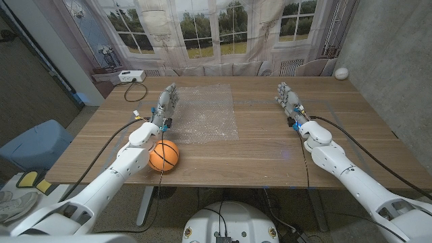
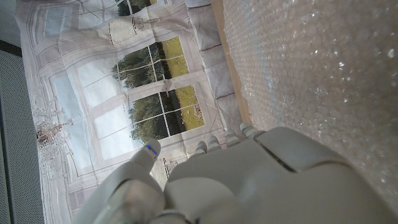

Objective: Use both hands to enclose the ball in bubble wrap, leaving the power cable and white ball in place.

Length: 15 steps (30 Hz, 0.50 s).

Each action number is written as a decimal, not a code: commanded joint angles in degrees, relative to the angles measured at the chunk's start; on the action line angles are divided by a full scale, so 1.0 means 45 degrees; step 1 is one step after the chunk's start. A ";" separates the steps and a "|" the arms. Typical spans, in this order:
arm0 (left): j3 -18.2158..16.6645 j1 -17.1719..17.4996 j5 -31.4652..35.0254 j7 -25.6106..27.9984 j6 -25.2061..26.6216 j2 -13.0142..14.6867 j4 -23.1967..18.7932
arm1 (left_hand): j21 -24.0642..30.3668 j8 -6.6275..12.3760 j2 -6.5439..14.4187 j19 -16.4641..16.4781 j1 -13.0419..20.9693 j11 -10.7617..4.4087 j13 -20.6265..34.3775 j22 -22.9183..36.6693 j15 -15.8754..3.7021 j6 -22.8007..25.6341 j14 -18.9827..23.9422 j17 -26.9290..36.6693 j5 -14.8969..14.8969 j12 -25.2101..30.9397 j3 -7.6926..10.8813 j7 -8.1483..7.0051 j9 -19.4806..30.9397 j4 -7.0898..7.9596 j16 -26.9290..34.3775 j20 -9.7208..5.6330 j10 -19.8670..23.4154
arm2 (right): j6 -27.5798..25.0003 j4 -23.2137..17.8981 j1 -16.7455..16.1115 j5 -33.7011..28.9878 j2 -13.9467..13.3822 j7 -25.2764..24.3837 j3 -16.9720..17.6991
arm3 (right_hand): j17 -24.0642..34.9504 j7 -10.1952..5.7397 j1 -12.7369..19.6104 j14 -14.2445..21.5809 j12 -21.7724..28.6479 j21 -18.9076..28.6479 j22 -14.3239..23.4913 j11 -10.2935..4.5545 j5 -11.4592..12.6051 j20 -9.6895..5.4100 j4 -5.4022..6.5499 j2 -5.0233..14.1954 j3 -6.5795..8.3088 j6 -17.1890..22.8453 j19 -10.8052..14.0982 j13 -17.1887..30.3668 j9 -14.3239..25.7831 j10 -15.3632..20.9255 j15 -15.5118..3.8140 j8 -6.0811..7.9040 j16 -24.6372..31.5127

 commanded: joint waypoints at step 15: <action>0.0279 0.1082 0.4669 0.5296 0.1606 0.1035 -0.3963 | 0.0453 0.0453 0.0134 0.0505 0.1311 0.0050 0.0072 -0.0053 0.0136 -0.0753 -0.0801 -0.0015 -0.0535 0.0648 0.0031 -0.0879 0.0029 -0.1759 0.0361 0.0432 -0.0548 | 0.0870 0.2468 0.1016 0.0278 0.0423 0.1862 -0.0136 | 0.0040 -0.0001 0.0122 -0.0115 0.0057 0.0088 0.0058 0.0098 0.0068 0.0050 -0.0046 -0.0007 0.0118 0.0058 0.0089 0.0016 0.0064 0.0030 0.0013 0.0049 0.0059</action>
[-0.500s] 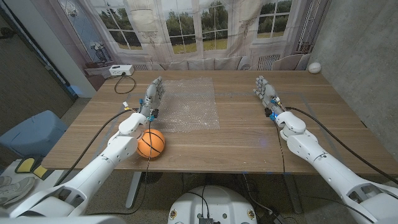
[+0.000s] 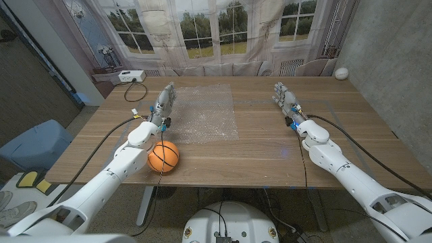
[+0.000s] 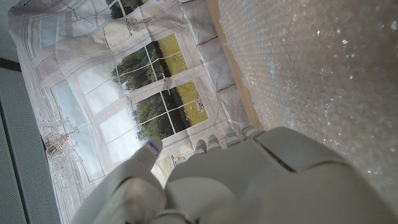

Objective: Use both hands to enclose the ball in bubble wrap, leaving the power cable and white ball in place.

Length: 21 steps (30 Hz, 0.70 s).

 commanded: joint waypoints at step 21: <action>0.0585 0.1795 0.8493 0.5694 1.1717 0.2774 -0.9499 | 0.0429 0.0402 -0.0997 0.2200 0.2575 0.0563 0.0332 0.0158 0.0593 0.2495 0.2700 0.0307 -0.0314 0.0694 0.0158 -0.0464 0.0155 -0.3062 0.0479 0.1583 0.2605 | 0.0995 0.2182 0.0345 0.1134 0.0007 0.2533 0.0552 | 0.0048 -0.0015 0.0109 -0.0088 0.0070 0.0085 0.0059 0.0107 0.0062 0.0043 -0.0023 -0.0026 0.0049 0.0068 0.0086 0.0017 0.0012 0.0068 0.0057 0.0061 0.0068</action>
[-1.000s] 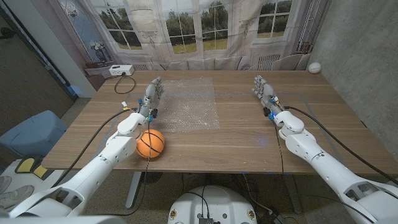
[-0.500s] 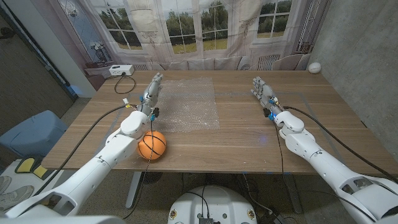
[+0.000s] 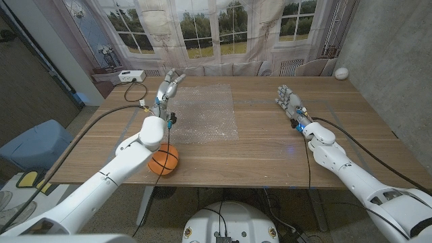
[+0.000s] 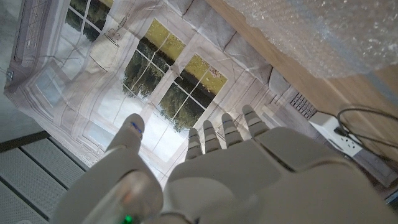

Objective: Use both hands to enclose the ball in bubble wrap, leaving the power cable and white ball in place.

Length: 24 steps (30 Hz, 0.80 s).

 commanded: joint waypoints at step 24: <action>0.5033 -0.3674 0.4617 -0.5289 1.3757 0.5811 -0.6422 | 0.0340 0.0336 -0.0969 0.1149 0.2048 0.0240 0.0238 0.0110 -0.0509 0.1271 0.1295 0.0157 0.0010 0.0332 -0.0086 0.0374 0.0102 -0.0403 0.0277 0.0240 0.1206 | 0.0281 -0.0164 -0.0423 0.0425 -0.0328 0.0759 0.0334 | 0.0061 -0.0015 0.0030 -0.0055 0.0077 0.0095 0.0062 0.0115 0.0059 0.0048 -0.0025 -0.0019 0.0023 0.0066 0.0117 0.0020 0.0014 0.0113 0.0051 0.0066 0.0080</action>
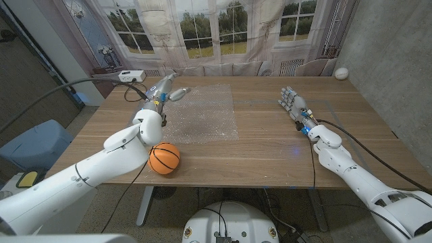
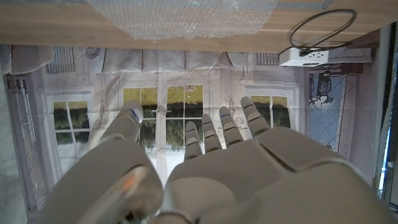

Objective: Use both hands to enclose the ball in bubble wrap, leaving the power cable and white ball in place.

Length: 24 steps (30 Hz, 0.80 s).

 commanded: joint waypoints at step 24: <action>0.6172 -0.6259 0.5709 -0.9899 0.0094 0.1130 0.1823 | -0.0190 0.0055 -0.2004 -0.0205 0.1494 0.0151 0.0295 0.0066 0.0061 0.0785 -0.0510 0.0195 0.0765 -0.0118 -0.1123 -0.0382 0.0074 0.0080 -0.0226 -0.0083 -0.0198 | 0.0187 -0.0227 -0.0341 0.0032 0.0024 -0.0480 0.0182 | 0.0063 0.0004 -0.0073 0.0021 0.0092 0.0100 0.0064 0.0065 0.0061 0.0057 -0.0033 0.0038 0.0006 0.0066 0.0146 0.0023 0.0016 0.0113 0.0102 0.0071 0.0097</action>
